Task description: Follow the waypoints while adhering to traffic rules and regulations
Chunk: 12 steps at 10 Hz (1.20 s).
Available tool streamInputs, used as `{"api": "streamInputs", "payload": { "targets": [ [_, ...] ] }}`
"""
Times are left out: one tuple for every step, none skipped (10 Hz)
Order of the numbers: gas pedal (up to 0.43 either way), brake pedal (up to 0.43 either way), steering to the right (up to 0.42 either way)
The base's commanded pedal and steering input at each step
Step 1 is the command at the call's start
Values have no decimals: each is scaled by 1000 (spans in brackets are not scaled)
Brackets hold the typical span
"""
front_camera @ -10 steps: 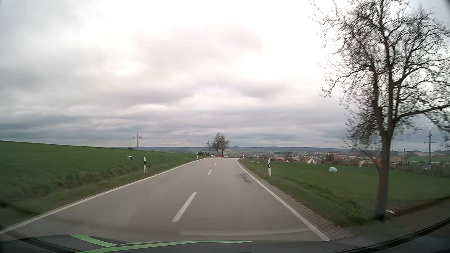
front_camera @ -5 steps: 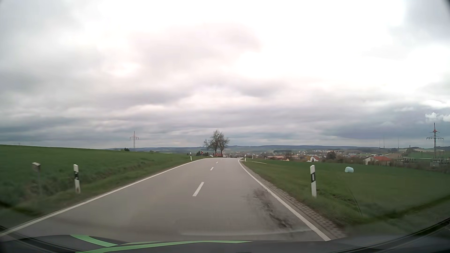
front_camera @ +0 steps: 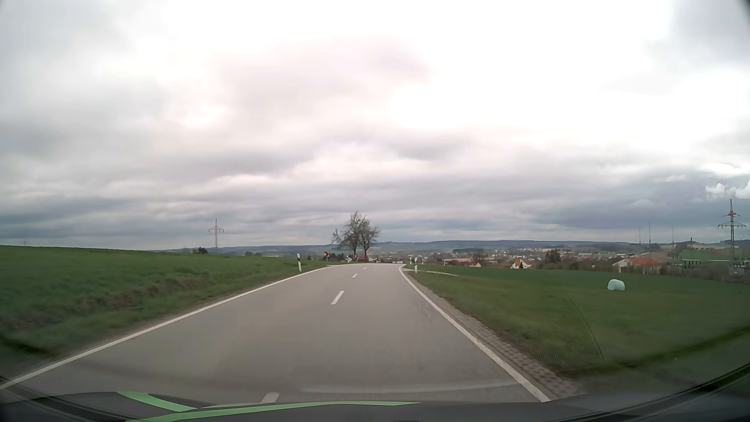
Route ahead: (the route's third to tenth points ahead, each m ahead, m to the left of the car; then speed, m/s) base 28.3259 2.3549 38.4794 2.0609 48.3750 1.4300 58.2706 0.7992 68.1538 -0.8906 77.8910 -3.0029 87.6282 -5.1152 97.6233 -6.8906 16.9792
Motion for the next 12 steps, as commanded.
{"api": "streamInputs", "payload": {
  "targets": [
    [150, 0, 4],
    [150, 0, 4],
    [138, 0, 4],
    [138, 0, 4],
    [138, 0, 4],
    [138, 0, 4],
    [138, 0, 4],
    [138, 0, 4],
    [138, 0, 4],
    [138, 0, 4],
    [138, 0, 4],
    [138, 0, 4]
  ]
}}
